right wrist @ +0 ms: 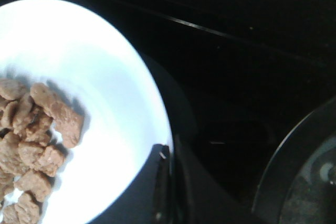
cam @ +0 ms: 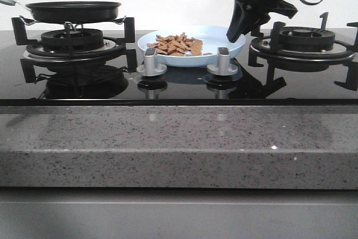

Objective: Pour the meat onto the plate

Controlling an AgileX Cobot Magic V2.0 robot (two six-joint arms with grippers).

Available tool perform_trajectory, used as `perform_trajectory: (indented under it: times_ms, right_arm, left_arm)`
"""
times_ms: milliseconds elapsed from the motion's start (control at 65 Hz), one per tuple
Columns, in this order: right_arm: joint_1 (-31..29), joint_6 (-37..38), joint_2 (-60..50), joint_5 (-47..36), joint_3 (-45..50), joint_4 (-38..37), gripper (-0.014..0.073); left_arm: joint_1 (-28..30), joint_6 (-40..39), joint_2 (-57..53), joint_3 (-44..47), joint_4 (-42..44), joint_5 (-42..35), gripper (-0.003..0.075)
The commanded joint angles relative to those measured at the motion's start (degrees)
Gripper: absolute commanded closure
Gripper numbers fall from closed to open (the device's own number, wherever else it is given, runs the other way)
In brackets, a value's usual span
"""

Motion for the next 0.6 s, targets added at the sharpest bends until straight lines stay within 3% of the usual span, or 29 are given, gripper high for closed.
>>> perform_trajectory:
  times_ms: [0,77,154,416,585]
  right_arm:
    - [-0.2,-0.1,-3.6,-0.9,-2.2,2.2,0.0414]
    - [-0.2,-0.1,-3.8,0.2,-2.5,2.2,0.0285]
    - [-0.2,-0.1,-4.4,2.0,-3.0,2.2,0.0216]
    - [-0.1,0.2,-11.1,5.4,-2.2,2.0,0.0225]
    - [0.0,0.4,-20.6,2.2,7.4,0.2,0.023]
  left_arm:
    - [-0.4,-0.5,-0.4,-1.6,-1.0,-3.9,0.0226]
    - [-0.4,-0.5,-0.4,-1.6,-1.0,-3.9,0.0226]
    - [-0.4,-0.5,-0.4,-1.6,-1.0,-3.9,0.0226]
    - [-0.4,-0.5,-0.4,-1.6,-1.0,-3.9,0.0227]
    - [-0.4,-0.5,-0.4,-1.6,-1.0,-3.9,0.0226]
